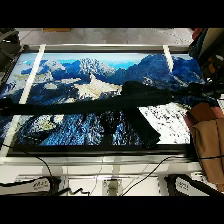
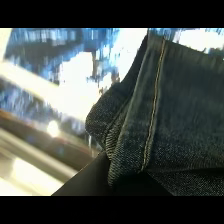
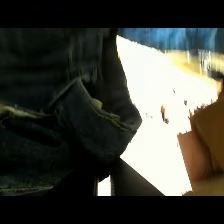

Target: Fold the clothes and pants, and hang the long-sleeved shirts on hangers.

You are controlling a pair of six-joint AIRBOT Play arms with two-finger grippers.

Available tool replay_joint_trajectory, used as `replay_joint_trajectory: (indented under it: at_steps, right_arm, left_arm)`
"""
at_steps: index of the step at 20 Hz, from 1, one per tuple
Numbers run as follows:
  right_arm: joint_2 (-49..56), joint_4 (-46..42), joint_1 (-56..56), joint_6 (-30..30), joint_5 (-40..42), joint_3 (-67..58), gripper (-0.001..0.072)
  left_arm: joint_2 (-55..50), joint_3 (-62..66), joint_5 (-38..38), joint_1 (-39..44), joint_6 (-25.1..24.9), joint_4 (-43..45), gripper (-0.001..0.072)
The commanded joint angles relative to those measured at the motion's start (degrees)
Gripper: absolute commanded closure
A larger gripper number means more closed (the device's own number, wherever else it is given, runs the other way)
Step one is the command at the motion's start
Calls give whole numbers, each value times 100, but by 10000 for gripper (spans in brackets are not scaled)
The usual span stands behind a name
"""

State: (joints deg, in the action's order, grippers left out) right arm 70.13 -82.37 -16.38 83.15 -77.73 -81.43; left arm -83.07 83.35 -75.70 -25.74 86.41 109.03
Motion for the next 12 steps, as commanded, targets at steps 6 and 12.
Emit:
replay_joint_trajectory:
  at_steps: [6,12]
  right_arm:
    - [-1126,-44,-4,-330,-1491,883,676]
    - [-1884,-66,-4,-328,-2225,2277,675]
  left_arm:
    - [-417,-138,-1342,-101,-890,219,681]
    - [-424,-654,-1606,-372,-892,216,681]
